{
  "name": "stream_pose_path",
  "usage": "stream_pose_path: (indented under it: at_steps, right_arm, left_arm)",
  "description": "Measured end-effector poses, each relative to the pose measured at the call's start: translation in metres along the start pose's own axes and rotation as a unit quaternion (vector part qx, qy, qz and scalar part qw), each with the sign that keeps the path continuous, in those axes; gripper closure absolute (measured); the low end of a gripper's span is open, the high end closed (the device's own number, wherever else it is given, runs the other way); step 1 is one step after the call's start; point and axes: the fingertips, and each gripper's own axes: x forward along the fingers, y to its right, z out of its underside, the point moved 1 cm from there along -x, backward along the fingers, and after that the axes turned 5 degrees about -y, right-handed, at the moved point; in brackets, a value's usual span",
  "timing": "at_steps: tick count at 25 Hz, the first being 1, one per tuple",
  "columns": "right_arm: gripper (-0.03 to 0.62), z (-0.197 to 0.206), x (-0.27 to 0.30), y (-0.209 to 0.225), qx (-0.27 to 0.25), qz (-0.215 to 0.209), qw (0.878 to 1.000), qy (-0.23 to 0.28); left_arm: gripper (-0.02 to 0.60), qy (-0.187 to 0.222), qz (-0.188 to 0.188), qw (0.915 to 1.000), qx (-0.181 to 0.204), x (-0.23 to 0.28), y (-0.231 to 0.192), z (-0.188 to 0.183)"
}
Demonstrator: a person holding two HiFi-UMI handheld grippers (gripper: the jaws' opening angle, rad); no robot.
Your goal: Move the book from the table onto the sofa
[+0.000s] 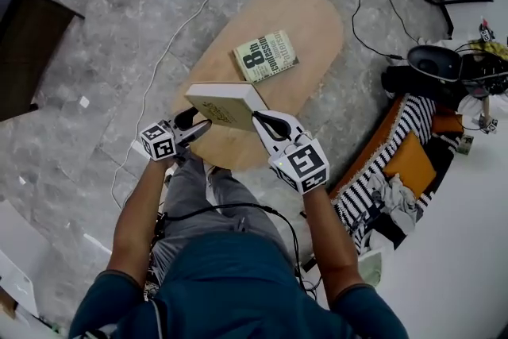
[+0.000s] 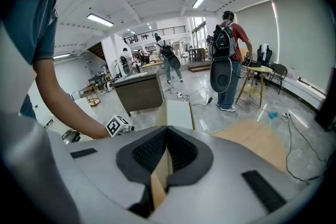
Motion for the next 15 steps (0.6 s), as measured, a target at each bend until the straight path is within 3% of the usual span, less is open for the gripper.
stream_pose_path:
  at_steps: [4,7,15]
  right_arm:
    - [0.576,-0.025,-0.037,-0.005,-0.017,0.013,0.999,0.029]
    - [0.574,-0.045,-0.073,-0.007,-0.041,0.035,0.997,0.056]
    - [0.574,-0.084,-0.164,-0.016,-0.103,0.101,0.982,0.120]
  left_arm:
    - [0.256,0.013,0.053,0.9983,0.018,0.017,0.048,-0.027]
    - [0.270,0.021,0.066,0.9971,0.030,0.027,0.080,-0.044]
    - [0.275,0.045,0.084,0.9887,0.116,0.048,0.165,-0.090]
